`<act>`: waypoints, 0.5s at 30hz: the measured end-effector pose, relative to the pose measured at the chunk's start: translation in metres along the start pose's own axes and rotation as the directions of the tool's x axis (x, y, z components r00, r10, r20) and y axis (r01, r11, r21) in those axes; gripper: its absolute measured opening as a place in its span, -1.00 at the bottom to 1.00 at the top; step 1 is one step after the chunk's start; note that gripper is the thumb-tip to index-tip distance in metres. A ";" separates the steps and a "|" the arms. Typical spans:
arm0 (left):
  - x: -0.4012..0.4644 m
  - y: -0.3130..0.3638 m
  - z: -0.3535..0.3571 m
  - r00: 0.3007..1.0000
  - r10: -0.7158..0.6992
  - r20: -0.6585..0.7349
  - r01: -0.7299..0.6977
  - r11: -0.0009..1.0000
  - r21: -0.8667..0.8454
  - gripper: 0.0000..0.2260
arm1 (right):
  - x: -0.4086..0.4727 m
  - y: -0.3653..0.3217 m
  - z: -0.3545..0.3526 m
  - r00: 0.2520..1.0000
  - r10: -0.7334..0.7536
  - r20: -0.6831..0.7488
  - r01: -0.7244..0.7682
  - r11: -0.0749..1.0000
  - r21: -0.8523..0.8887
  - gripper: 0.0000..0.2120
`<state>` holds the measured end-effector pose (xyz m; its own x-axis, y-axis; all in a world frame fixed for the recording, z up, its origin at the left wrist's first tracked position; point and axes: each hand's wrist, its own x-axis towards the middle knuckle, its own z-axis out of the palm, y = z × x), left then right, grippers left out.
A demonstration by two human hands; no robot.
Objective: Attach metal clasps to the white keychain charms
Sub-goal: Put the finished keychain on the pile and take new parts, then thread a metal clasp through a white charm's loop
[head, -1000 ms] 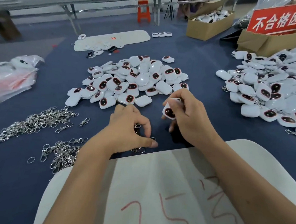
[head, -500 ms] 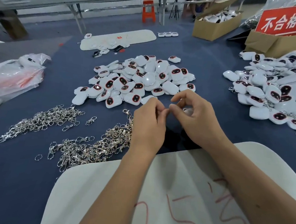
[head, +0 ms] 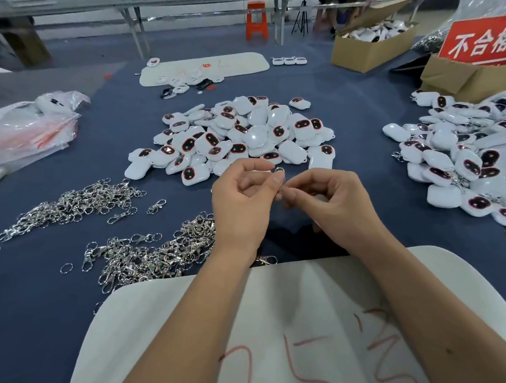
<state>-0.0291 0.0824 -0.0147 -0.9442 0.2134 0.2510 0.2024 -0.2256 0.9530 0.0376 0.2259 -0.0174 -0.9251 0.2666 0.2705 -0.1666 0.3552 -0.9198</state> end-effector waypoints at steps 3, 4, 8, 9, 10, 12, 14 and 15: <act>0.002 0.000 -0.001 0.999 -0.035 -0.012 0.035 0.998 -0.059 -0.85 | 0.000 -0.001 0.000 1.000 -0.016 -0.016 0.016 0.999 0.028 -0.90; 0.002 0.000 -0.002 0.999 -0.040 -0.009 0.039 0.997 -0.063 -0.84 | 0.000 -0.001 0.000 1.000 -0.019 -0.024 0.020 0.999 0.026 -0.91; 0.000 0.001 -0.002 0.999 -0.037 0.017 0.038 0.996 -0.084 -0.83 | 0.000 0.001 0.000 0.999 0.004 -0.047 -0.004 1.000 -0.009 -0.91; 0.000 0.001 -0.001 0.999 -0.030 0.023 0.032 0.995 -0.090 -0.84 | 0.000 0.002 -0.001 0.999 0.013 -0.046 -0.014 1.000 -0.020 -0.89; 0.000 0.001 -0.001 0.999 -0.020 0.030 0.023 0.996 -0.089 -0.84 | 0.001 0.002 0.000 0.999 0.025 -0.041 -0.026 0.999 -0.033 -0.86; -0.001 0.002 0.000 0.998 -0.005 0.059 0.009 0.997 -0.078 -0.84 | 0.001 0.002 0.000 0.999 0.044 -0.018 -0.045 0.998 -0.049 -0.84; -0.001 0.002 0.002 0.995 0.003 0.099 0.004 0.997 -0.071 -0.83 | 0.002 0.002 0.002 0.999 0.037 -0.005 -0.038 0.998 -0.046 -0.83; -0.001 0.002 0.002 0.994 0.008 0.108 0.000 0.998 -0.069 -0.83 | 0.002 0.002 0.002 1.000 0.027 -0.007 -0.027 0.999 -0.036 -0.82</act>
<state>-0.0274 0.0840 -0.0130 -0.9091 0.3129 0.2750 0.1842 -0.2904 0.9390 0.0347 0.2253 -0.0192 -0.9270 0.2818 0.2476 -0.1291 0.3801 -0.9159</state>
